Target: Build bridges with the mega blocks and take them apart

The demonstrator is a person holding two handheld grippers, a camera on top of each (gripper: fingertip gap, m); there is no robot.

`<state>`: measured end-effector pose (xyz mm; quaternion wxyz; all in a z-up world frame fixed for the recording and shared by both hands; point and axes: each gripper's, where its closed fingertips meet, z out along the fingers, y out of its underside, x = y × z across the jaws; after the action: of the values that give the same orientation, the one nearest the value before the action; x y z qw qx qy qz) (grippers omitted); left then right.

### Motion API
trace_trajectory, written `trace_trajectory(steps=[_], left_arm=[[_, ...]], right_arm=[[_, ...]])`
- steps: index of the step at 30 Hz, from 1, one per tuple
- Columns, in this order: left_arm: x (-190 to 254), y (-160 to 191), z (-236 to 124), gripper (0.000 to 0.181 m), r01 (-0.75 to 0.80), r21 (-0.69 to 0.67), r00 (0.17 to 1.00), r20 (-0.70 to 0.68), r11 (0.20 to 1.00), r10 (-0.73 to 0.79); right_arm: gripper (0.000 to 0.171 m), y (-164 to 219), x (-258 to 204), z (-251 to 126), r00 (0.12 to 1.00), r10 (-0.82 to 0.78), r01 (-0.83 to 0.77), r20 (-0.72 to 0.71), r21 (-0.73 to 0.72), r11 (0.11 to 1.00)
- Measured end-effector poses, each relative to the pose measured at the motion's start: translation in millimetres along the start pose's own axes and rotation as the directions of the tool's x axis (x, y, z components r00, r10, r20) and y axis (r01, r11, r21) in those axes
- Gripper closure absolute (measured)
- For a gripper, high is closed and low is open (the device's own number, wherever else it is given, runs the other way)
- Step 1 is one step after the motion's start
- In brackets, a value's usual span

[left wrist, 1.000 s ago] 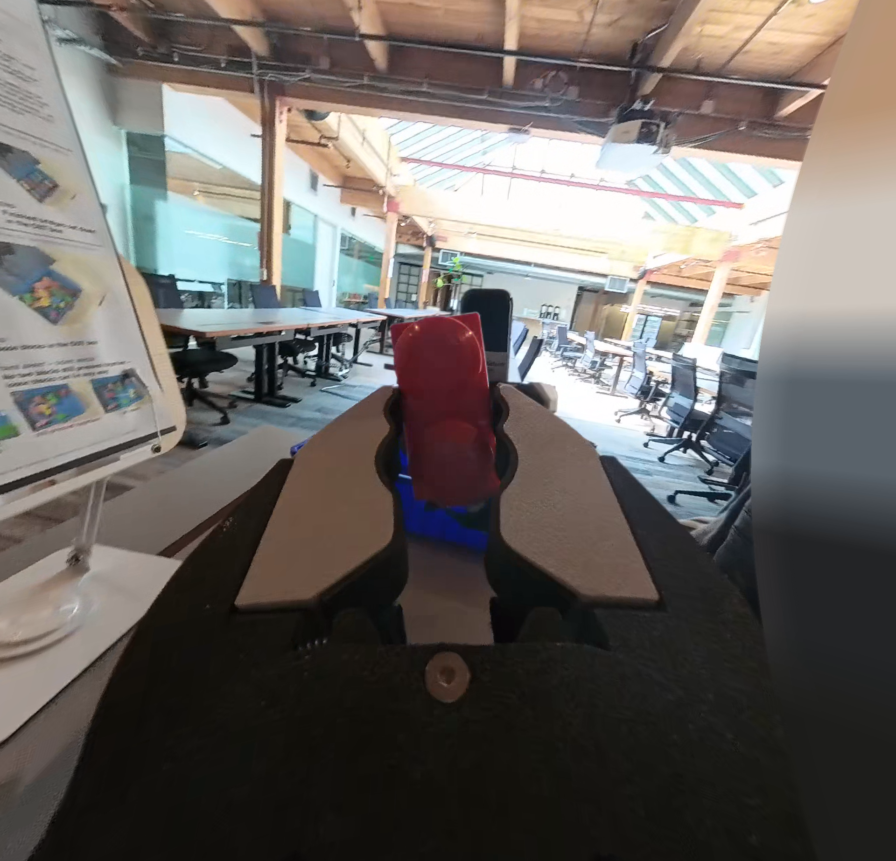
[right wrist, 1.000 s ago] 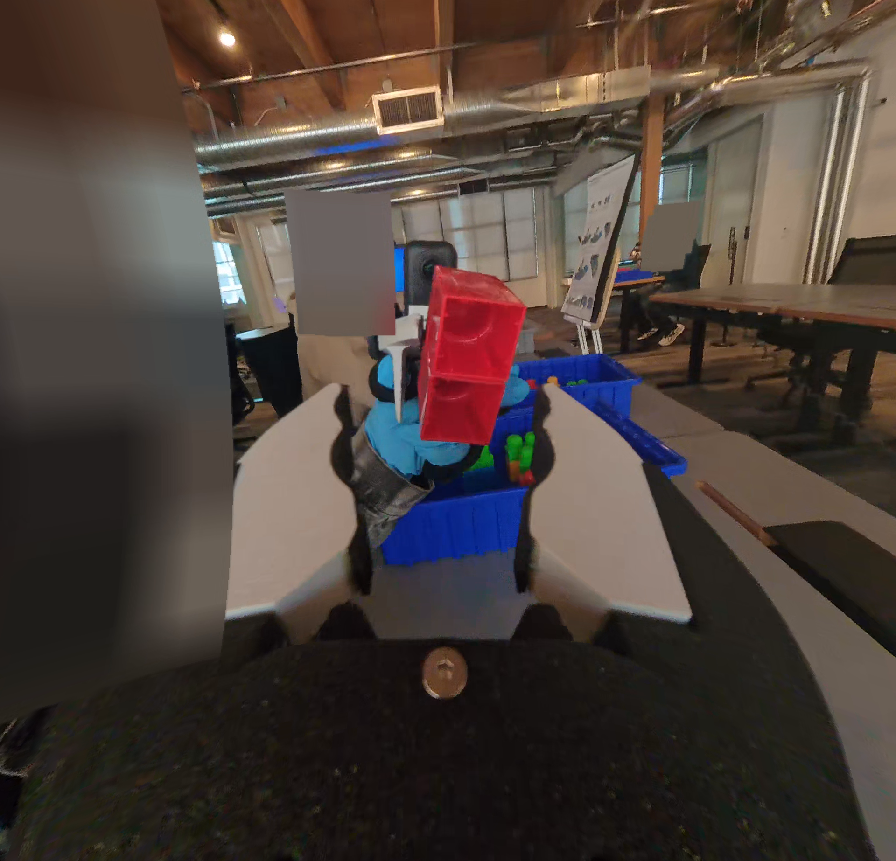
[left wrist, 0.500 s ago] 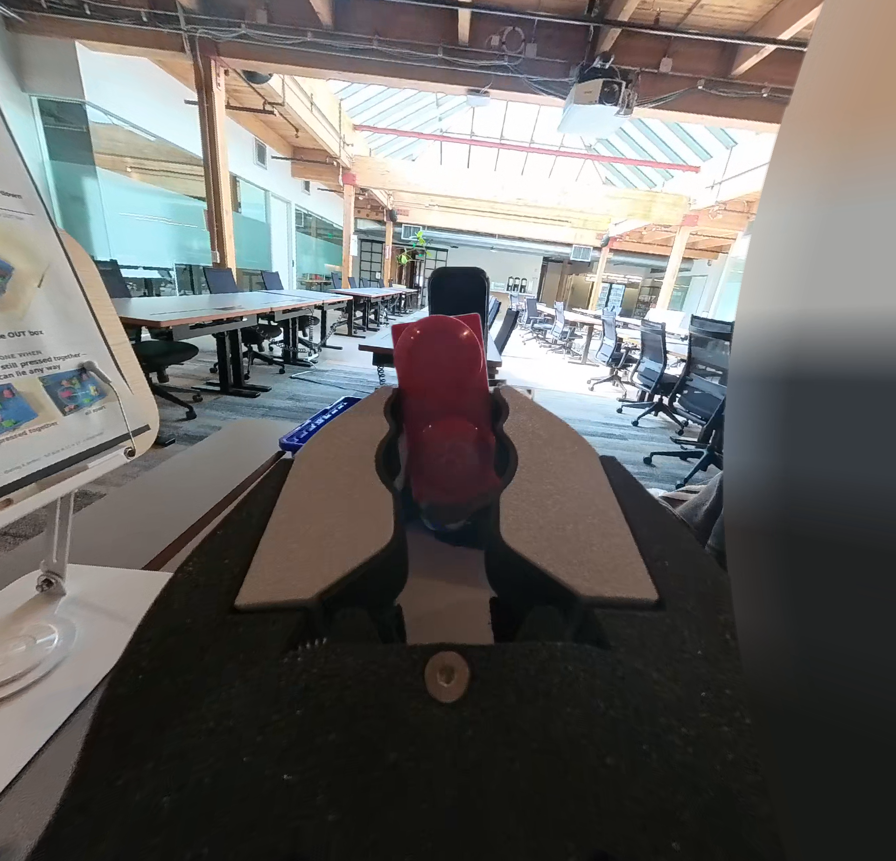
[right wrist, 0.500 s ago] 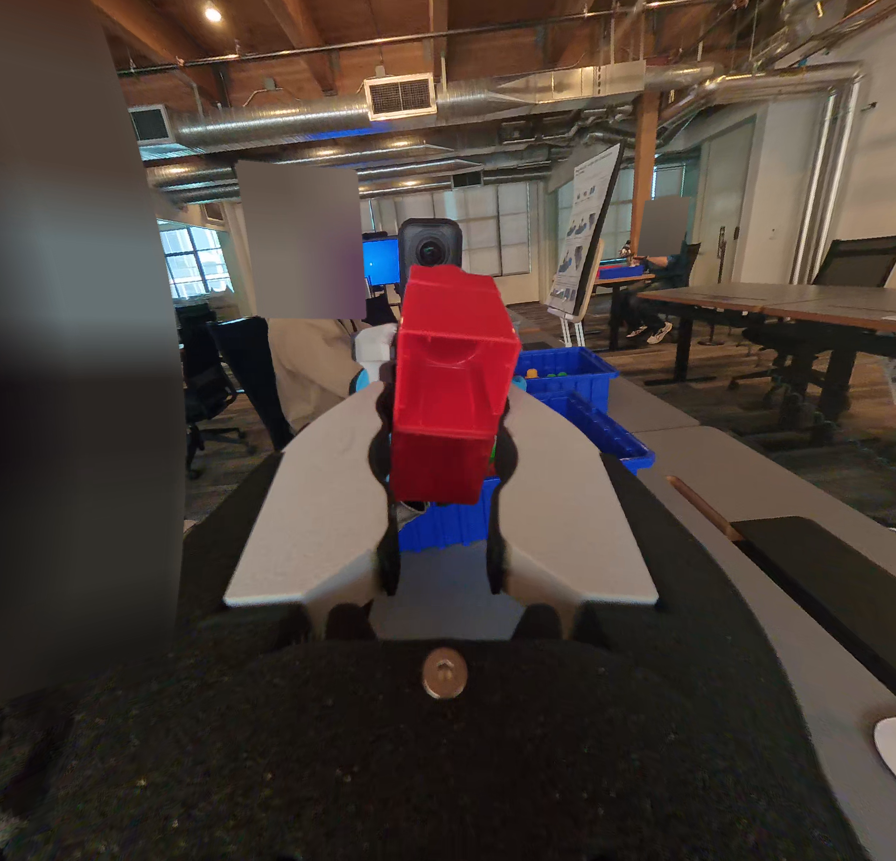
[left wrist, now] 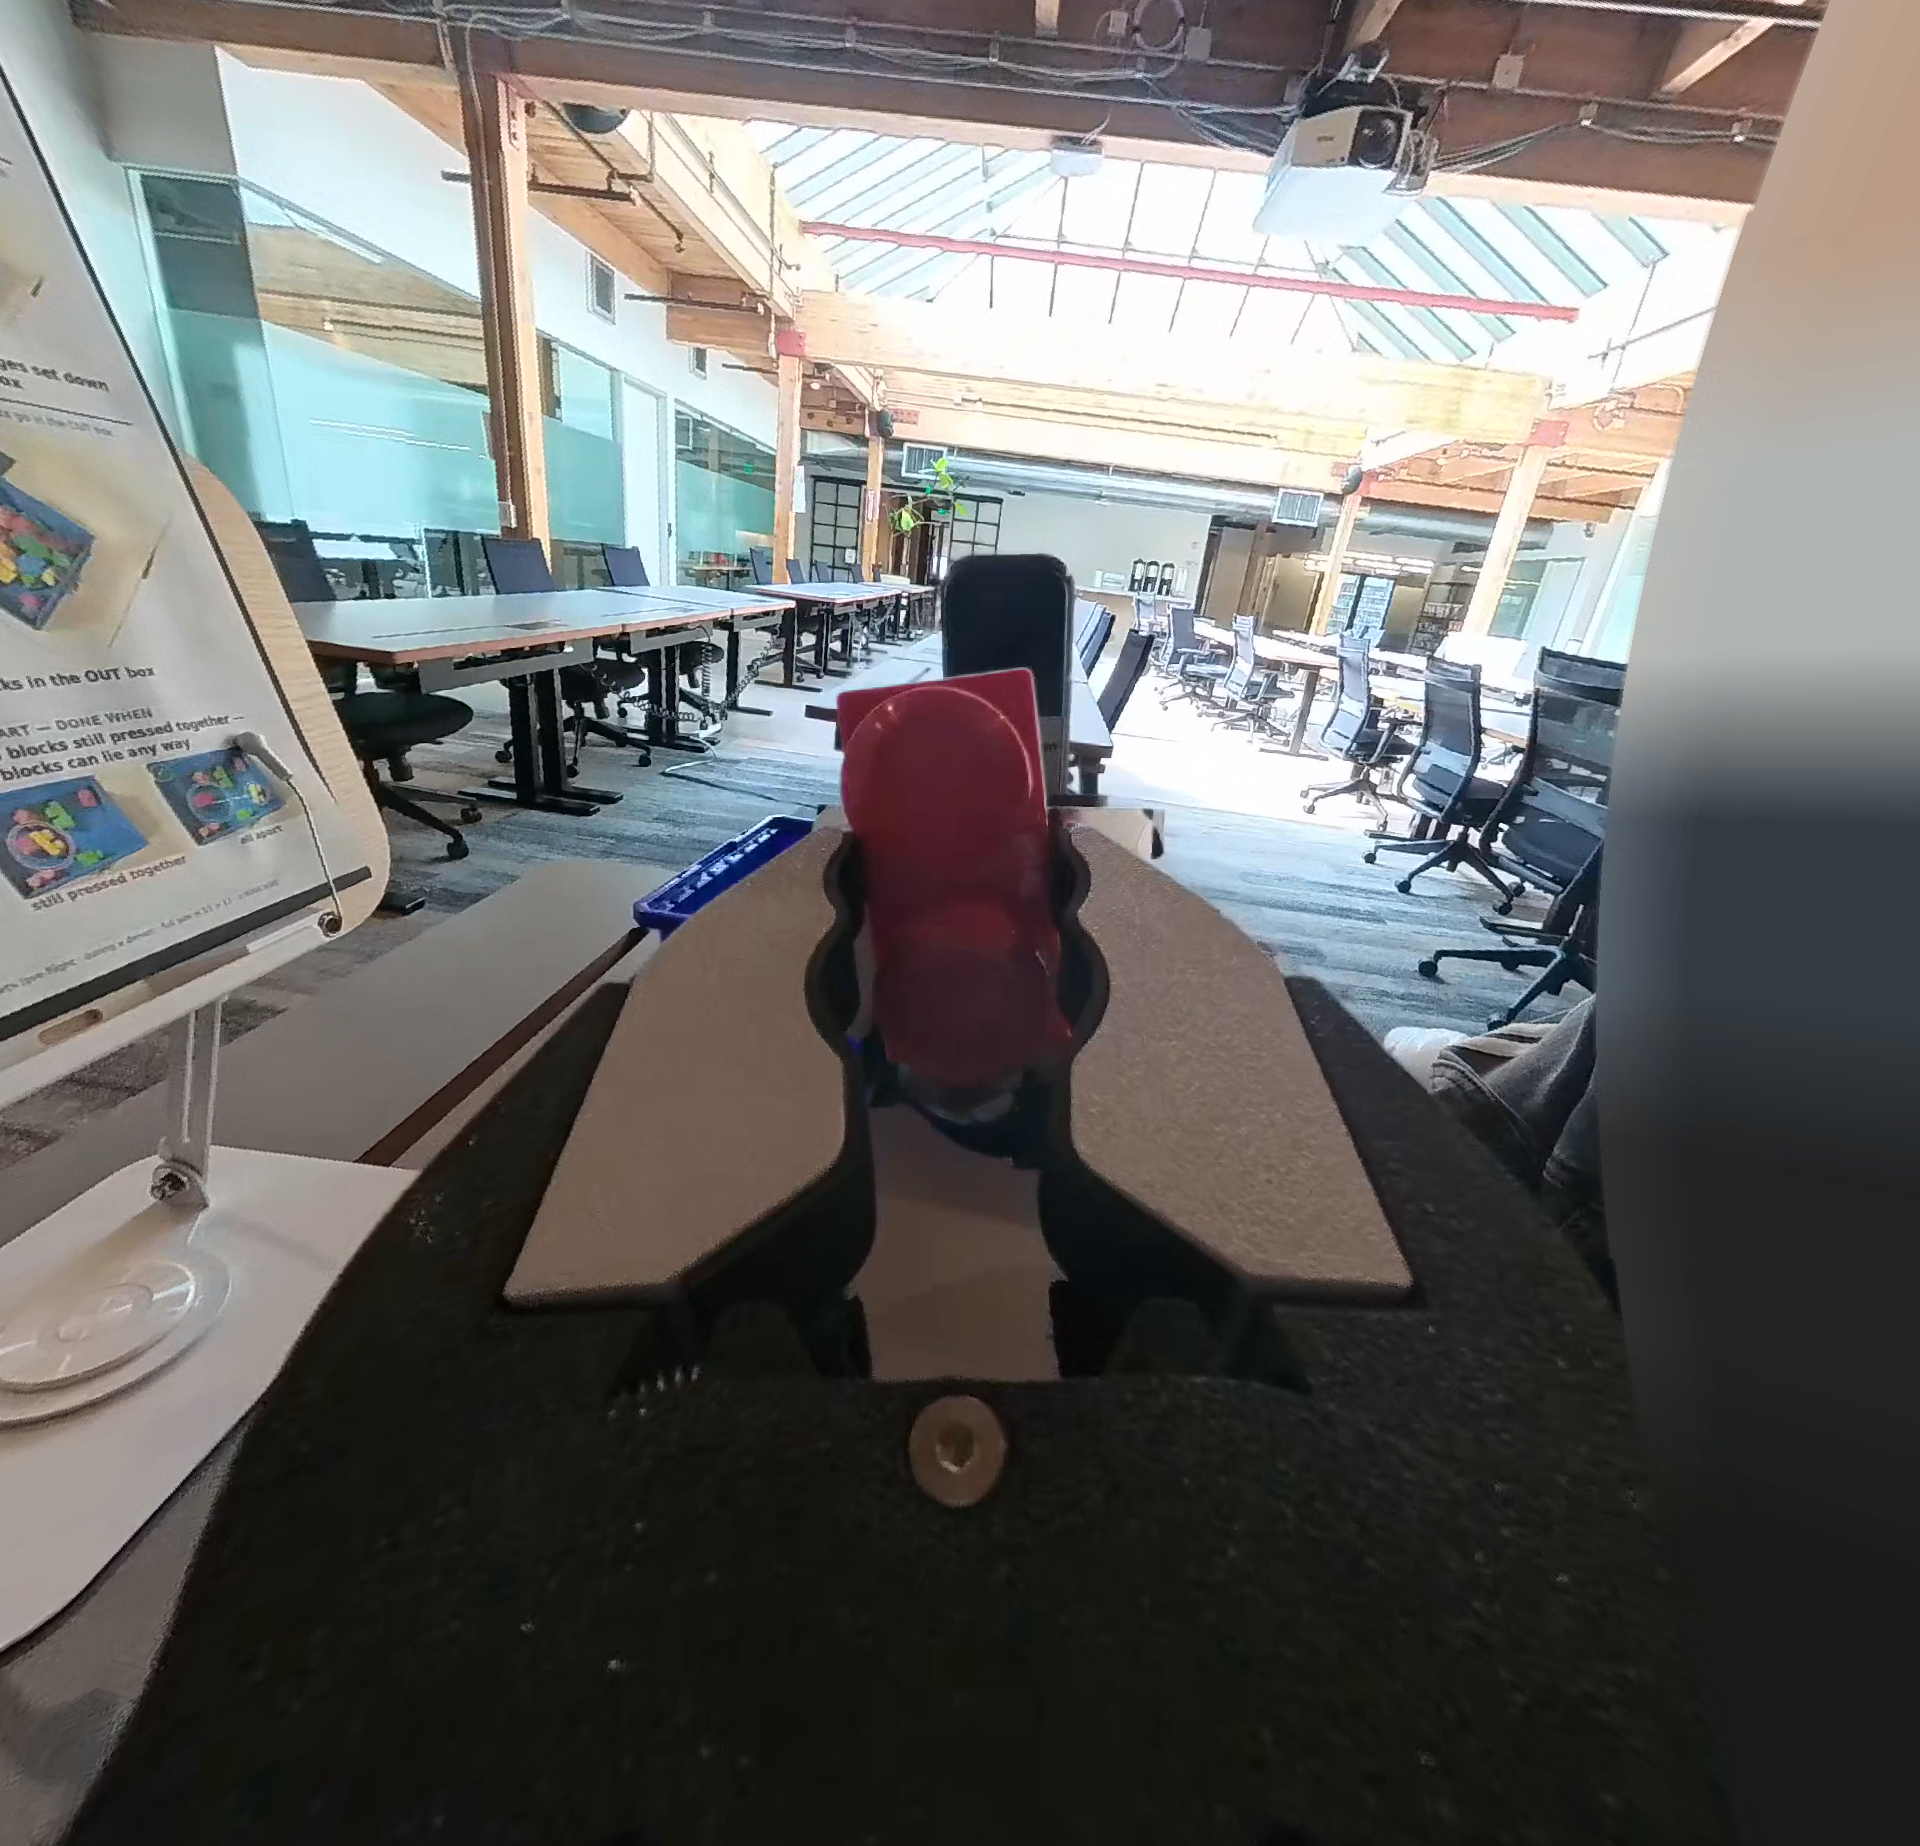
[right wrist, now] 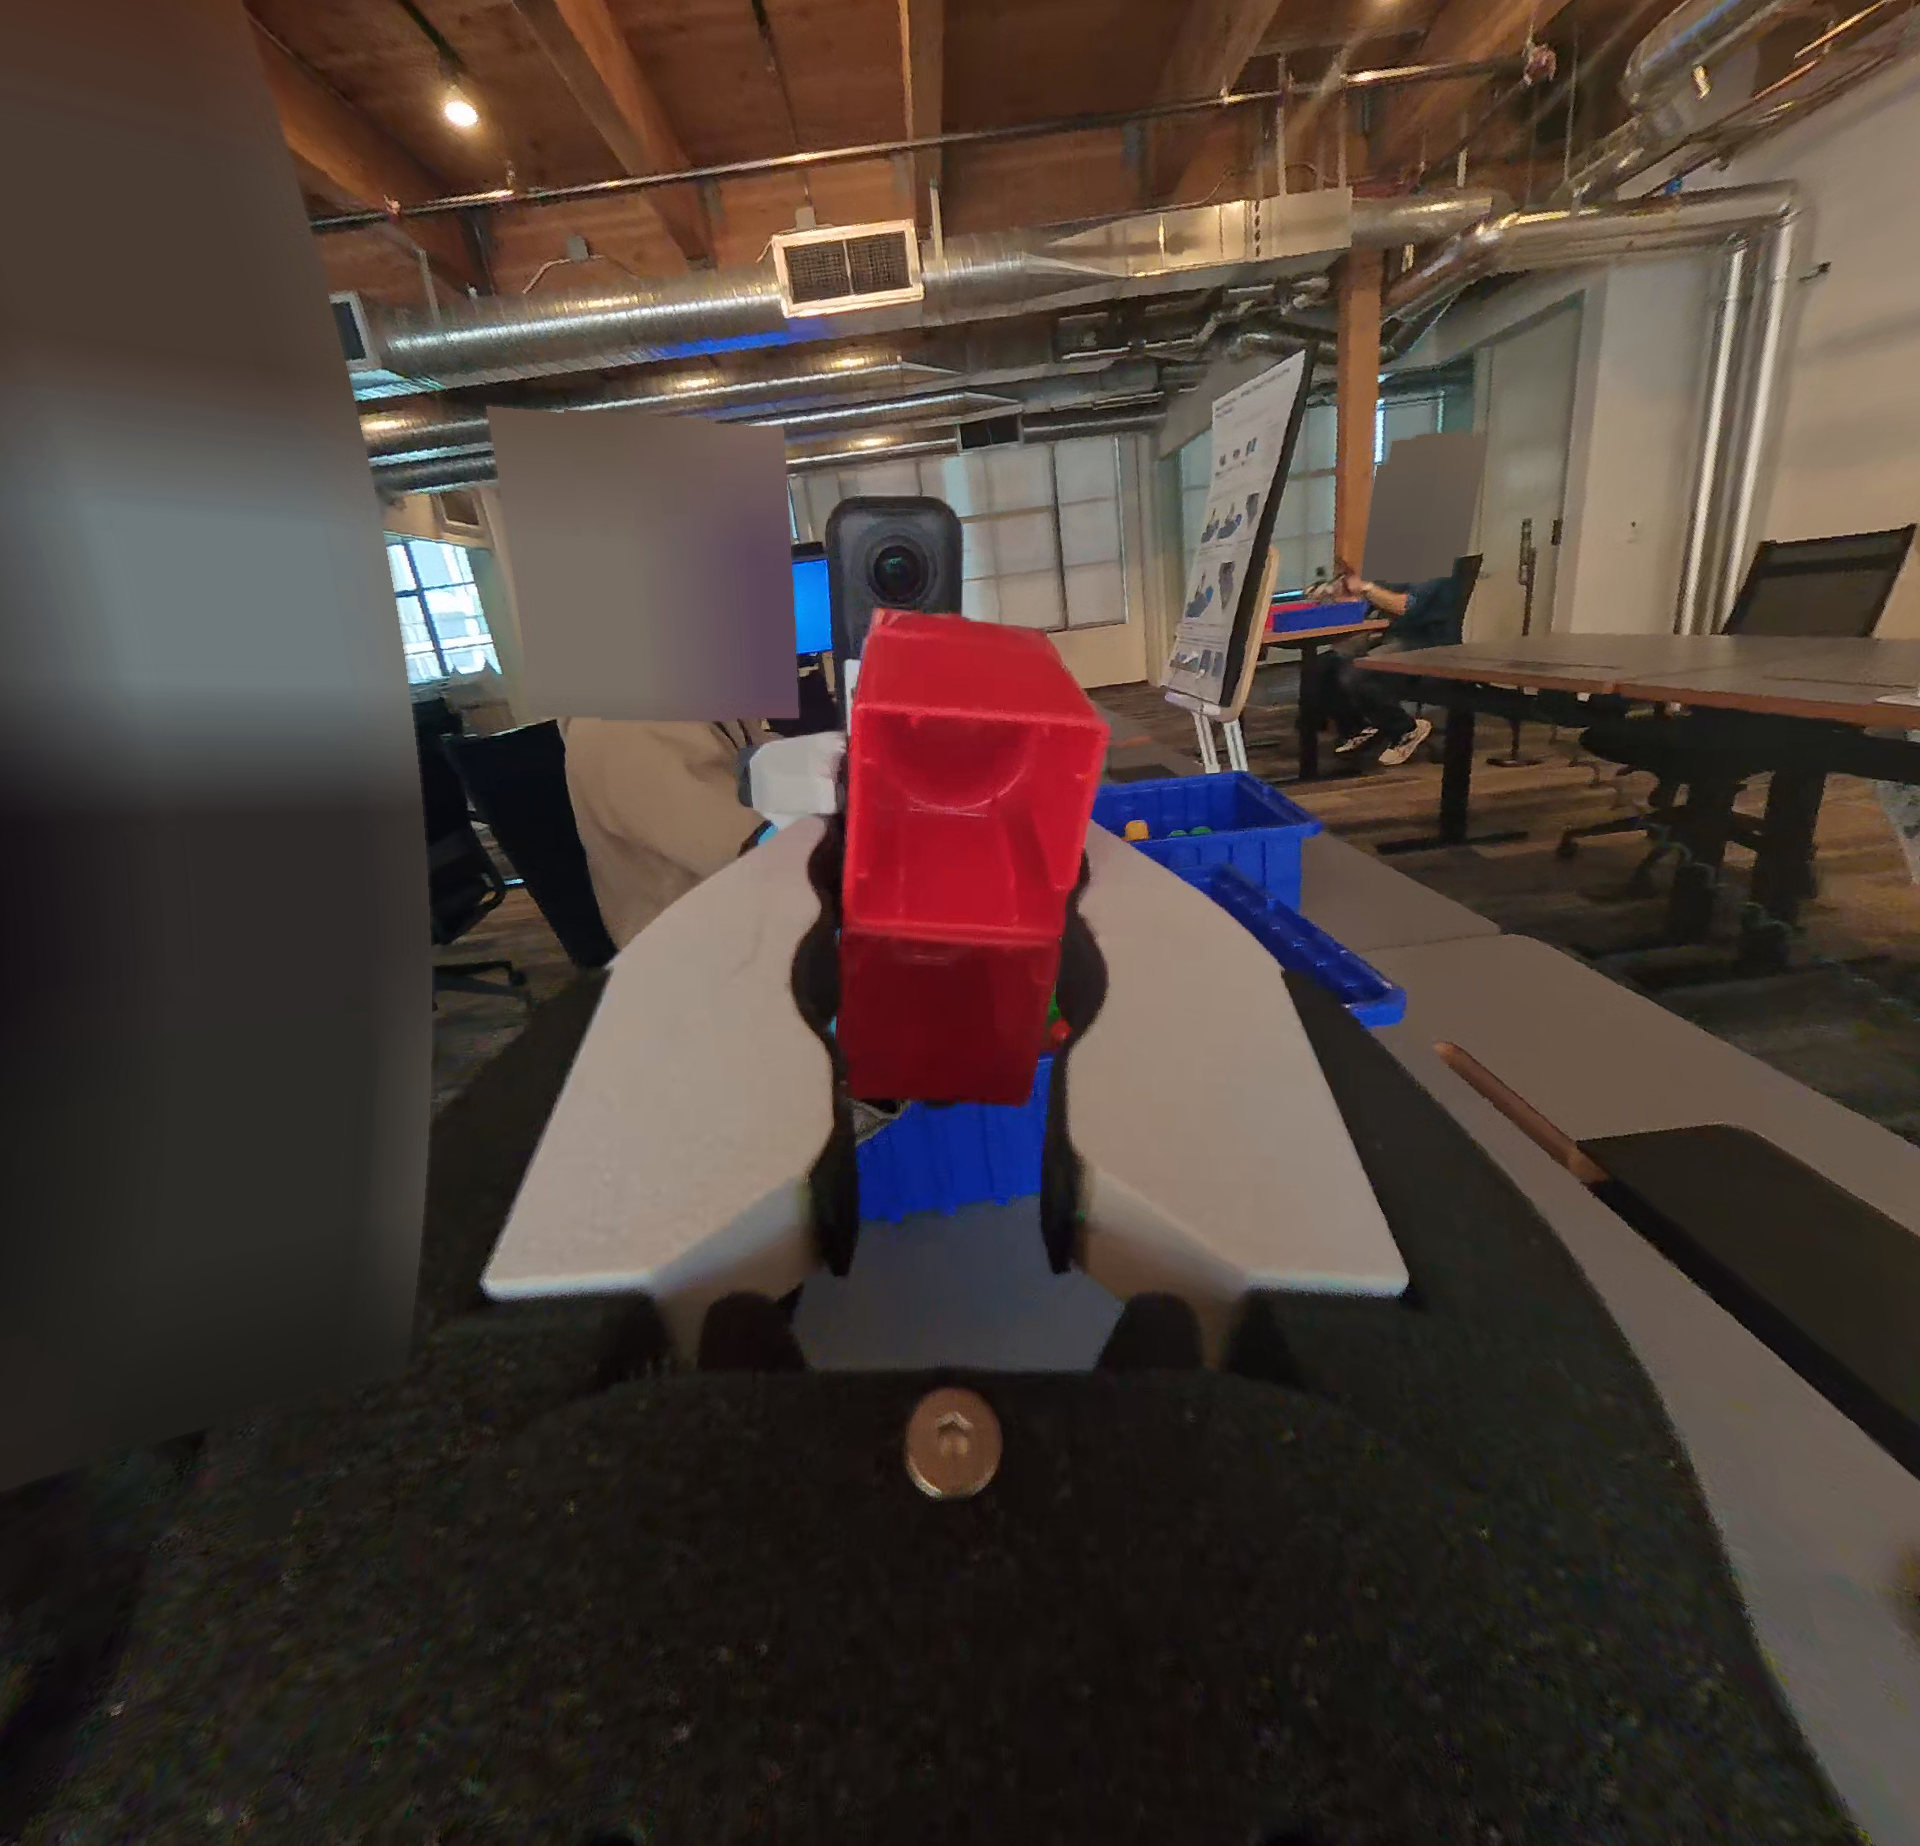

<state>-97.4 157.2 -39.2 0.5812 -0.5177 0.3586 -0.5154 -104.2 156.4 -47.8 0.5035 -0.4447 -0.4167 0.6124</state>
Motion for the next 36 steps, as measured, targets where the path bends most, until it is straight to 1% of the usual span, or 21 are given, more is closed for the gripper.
trace_trajectory(steps=[2,6,10,11,12,13,14,15,17,18,20,21,24,25,27,28,30,31,32,33,36], left_arm=[[-0.1,0.2,0.1,0.147,-0.005,-0.006,1.0,0.008,1.0,0.005],[2.6,-2.6,1.1,0.148,0.013,-0.004,1.0,0.01,1.0,-0.013],[6.8,-4.1,-1.8,0.147,-0.018,-0.037,0.999,0.041,0.999,0.02],[9.1,-20.0,-12.8,0.147,-0.014,0.053,0.999,0.039,0.999,0.012],[15.5,-42.6,-36.8,0.147,0.009,0.178,1.0,0.002,0.984,-0.009],[15.8,-54.5,-62.6,0.148,-0.014,0.231,0.999,0.039,0.973,0.005],[10.2,-50.8,-77.2,0.147,-0.079,0.175,0.988,0.145,0.981,0.053],[9.2,-50.2,-82.0,0.147,-0.102,0.146,0.978,0.194,0.984,0.072],[16.8,-51.0,-74.6,0.147,-0.109,0.131,0.982,0.171,0.985,0.086],[15.6,-46.7,-67.9,0.147,-0.118,0.097,0.979,0.179,0.988,0.1],[17.6,-41.2,-56.2,0.147,-0.104,0.068,0.985,0.143,0.992,0.093],[15.9,-40.2,-53.6,0.147,-0.099,0.067,0.985,0.147,0.993,0.088],[13.1,-38.3,-52.5,0.147,-0.083,0.068,0.987,0.143,0.994,0.073],[12.8,-38.5,-54.0,0.147,-0.082,0.069,0.987,0.145,0.994,0.071],[10.0,-37.7,-58.6,0.147,-0.095,0.051,0.981,0.177,0.994,0.085],[9.1,-36.9,-60.9,0.147,-0.1,0.041,0.978,0.189,0.994,0.091],[7.5,-37.4,-64.8,0.147,-0.104,0.036,0.973,0.211,0.994,0.095],[5.6,-36.8,-66.3,0.147,-0.109,0.026,0.968,0.228,0.994,0.101],[3.4,-35.3,-67.1,0.147,-0.115,0.011,0.964,0.244,0.993,0.109],[1.6,-33.9,-67.5,0.147,-0.117,0.0,0.961,0.254,0.993,0.113],[0.1,-31.2,-65.8,0.147,-0.102,-0.006,0.963,0.25,0.995,0.1]], right_arm=[[0.135,0.7,-0.1,-0.5,0.999,0.041,-0.041,0.001,-0.014,0.999],[0.136,-2.2,-3.3,-0.9,1.0,0.014,-0.014,0.018,0.027,1.0],[0.136,-4.0,-8.1,-3.9,0.998,0.007,-0.011,0.065,0.053,0.999],[0.136,-12.5,-4.9,-13.5,0.998,0.016,-0.022,0.061,0.098,0.995],[0.136,-23.3,2.5,-30.1,0.999,0.029,-0.035,0.044,0.148,0.988],[0.136,-30.9,11.1,-48.1,0.999,0.039,-0.042,0.018,0.178,0.983],[0.136,-34.9,18.4,-61.4,0.999,0.033,-0.028,-0.021,0.191,0.981],[0.136,-35.7,21.8,-67.9,0.999,0.019,-0.01,-0.047,0.181,0.983],[0.136,-36.8,19.4,-68.3,0.999,-0.001,0.009,-0.054,0.154,0.988],[0.136,-36.1,16.9,-66.6,0.998,-0.015,0.022,-0.059,0.131,0.991],[0.136,-34.3,13.7,-66.3,0.994,-0.056,0.063,-0.096,0.075,0.995],[0.136,-35.0,12.4,-69.0,0.991,-0.07,0.076,-0.115,0.048,0.996],[0.136,-41.1,16.0,-90.5,0.959,-0.148,0.139,-0.243,-0.055,0.989],[0.136,-43.3,21.2,-103.9,0.929,-0.186,0.158,-0.32,-0.113,0.981],[0.136,-48.2,34.9,-144.3,0.816,-0.276,0.167,-0.508,-0.251,0.954],[0.136,-49.5,42.7,-172.1,0.727,-0.319,0.141,-0.608,-0.323,0.936],[0.136,-52.5,56.1,-239.9,0.481,-0.4,0.046,-0.78,-0.434,0.9],[0.136,-50.0,58.7,-273.2,0.372,-0.422,-0.029,-0.826,-0.465,0.885],[0.136,-46.0,59.7,-302.6,0.285,-0.433,-0.1,-0.855,-0.476,0.874],[0.136,-40.8,60.6,-328.1,0.217,-0.433,-0.164,-0.875,-0.47,0.867],[0.136,-13.7,64.5,-393.4,0.059,-0.418,-0.368,-0.907,-0.409,0.835]])
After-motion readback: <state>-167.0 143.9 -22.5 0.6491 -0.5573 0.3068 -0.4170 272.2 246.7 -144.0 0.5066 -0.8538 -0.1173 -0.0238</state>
